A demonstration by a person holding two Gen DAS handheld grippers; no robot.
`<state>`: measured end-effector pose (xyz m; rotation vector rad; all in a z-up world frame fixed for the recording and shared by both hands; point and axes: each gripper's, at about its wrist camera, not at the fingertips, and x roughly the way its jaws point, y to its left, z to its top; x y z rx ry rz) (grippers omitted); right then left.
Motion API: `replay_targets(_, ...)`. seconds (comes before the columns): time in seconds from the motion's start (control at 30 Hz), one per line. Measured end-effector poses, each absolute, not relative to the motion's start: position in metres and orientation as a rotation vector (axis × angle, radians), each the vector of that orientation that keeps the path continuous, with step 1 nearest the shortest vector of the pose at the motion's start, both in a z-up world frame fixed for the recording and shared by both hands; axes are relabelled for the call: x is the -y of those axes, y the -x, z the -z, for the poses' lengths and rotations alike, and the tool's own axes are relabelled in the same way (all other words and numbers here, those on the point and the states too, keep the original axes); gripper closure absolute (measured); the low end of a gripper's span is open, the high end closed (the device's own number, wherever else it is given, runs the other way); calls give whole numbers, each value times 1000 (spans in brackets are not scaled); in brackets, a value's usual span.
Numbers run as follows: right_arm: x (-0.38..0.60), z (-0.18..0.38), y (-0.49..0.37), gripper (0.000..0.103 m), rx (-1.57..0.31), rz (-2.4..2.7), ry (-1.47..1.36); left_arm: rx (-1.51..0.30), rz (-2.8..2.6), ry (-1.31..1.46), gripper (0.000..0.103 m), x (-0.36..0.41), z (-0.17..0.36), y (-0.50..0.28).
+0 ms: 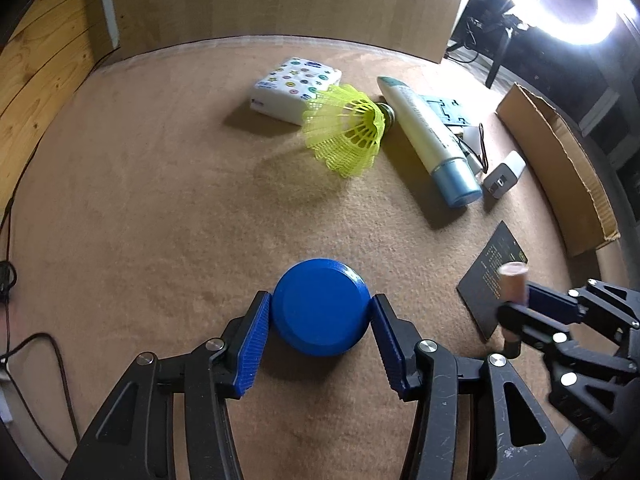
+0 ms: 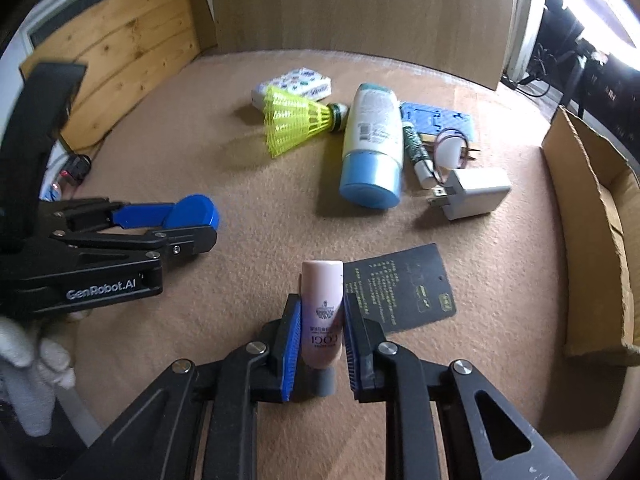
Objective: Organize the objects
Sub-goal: 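Carry the lid and tube into the cardboard box and open both tools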
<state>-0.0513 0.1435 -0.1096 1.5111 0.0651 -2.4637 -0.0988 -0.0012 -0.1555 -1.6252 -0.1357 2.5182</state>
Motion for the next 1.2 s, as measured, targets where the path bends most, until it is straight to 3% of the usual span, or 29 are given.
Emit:
replay_targets(0.4, -205, 66, 36, 85, 25, 2539, -1434, 103, -2542, 1528, 49, -43, 117, 97)
replay_targets(1.2, -383, 36, 55, 86, 120, 2747, -1406, -32, -2402, 1286, 49, -274, 60, 181)
